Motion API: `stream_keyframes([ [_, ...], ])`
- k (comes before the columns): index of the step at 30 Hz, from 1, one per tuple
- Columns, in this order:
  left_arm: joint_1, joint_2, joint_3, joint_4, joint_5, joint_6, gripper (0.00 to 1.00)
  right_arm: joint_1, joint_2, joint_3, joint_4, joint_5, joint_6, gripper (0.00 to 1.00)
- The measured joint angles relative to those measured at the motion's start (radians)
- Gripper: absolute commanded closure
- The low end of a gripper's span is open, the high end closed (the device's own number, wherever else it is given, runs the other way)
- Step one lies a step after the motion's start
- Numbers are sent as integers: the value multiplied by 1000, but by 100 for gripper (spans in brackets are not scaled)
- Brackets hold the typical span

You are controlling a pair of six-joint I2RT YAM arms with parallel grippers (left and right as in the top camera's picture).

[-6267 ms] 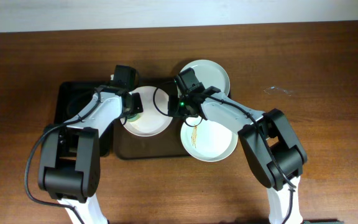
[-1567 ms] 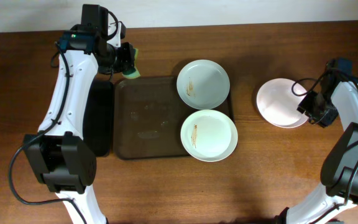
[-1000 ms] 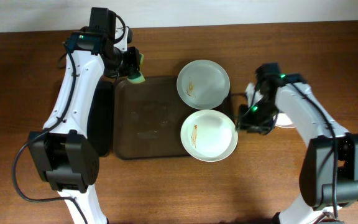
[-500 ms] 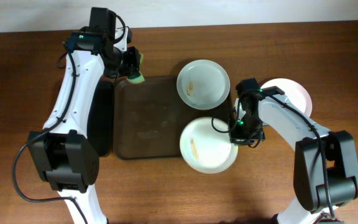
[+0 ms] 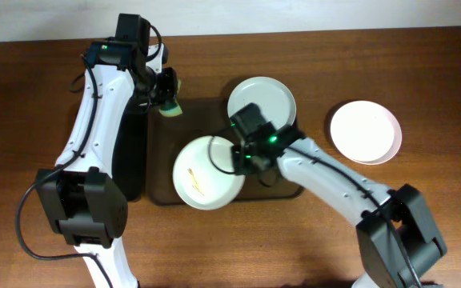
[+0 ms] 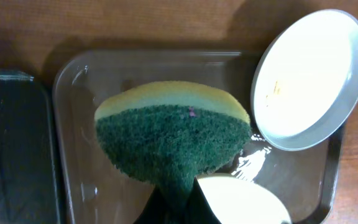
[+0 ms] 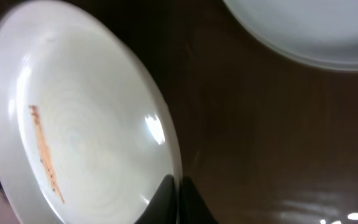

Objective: Clean dirty plates on tray and stack at the side
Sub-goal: 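Grip the white plate rim with the right gripper and tilt it, then scrub the white plate with the sponge in the left gripper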

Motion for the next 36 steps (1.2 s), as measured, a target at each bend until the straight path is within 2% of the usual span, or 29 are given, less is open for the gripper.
stream_keyframes([
  [3,0,0,0,-35,-18,0,99,52,31,1,83,100,126,96],
  [6,0,0,0,-55,-30,0,100,53,82,2,95,125,204,96],
  [7,0,0,0,-56,-34,0,99,53,111,2,98,125,228,89],
  [9,0,0,0,-56,-35,0,99,53,142,2,100,125,260,67],
  [11,0,0,0,-56,-37,0,99,49,142,3,116,125,255,59],
  [13,0,0,0,-56,-39,0,99,39,142,3,137,117,250,58],
  [16,0,0,0,-57,-42,0,99,-20,143,5,188,45,198,60],
  [19,0,0,-2,-57,-42,0,99,-65,174,5,204,-38,132,68],
  [22,0,0,-45,-51,-41,-1,99,-60,207,5,217,-95,103,72],
  [25,0,0,-106,-34,-40,-14,99,-58,218,5,236,-135,94,86],
  [26,0,0,-126,-22,-37,-21,100,-58,222,5,242,-140,103,96],
  [36,0,0,-375,124,-12,-16,100,-58,247,12,296,-169,222,96],
])
